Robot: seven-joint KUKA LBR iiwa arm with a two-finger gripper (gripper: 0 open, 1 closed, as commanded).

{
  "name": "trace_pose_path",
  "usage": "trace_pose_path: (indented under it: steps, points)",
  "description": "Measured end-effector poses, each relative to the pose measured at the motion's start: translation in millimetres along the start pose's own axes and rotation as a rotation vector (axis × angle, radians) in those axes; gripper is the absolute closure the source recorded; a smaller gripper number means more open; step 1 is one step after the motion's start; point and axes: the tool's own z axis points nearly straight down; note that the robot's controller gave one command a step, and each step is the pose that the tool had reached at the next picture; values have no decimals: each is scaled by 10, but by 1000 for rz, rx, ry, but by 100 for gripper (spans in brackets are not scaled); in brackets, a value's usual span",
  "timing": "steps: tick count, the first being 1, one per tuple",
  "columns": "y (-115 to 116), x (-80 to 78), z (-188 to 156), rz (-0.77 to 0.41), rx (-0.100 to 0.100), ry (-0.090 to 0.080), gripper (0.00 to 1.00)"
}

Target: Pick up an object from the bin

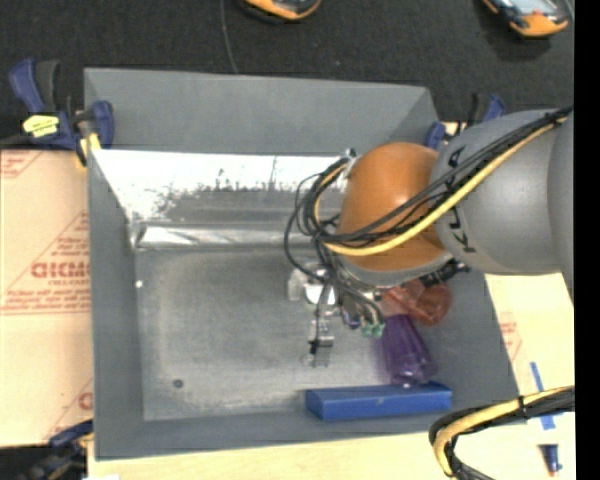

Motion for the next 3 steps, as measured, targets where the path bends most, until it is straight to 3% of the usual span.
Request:
trace_pose_path:
  steps: [1,2,3]
  points:
    - [-2,-20,-40,2,0,-8,0]
    - [-740,-469,517,17,1,-14,0]
    - [-991,-486,517,-145,0,-12,0]
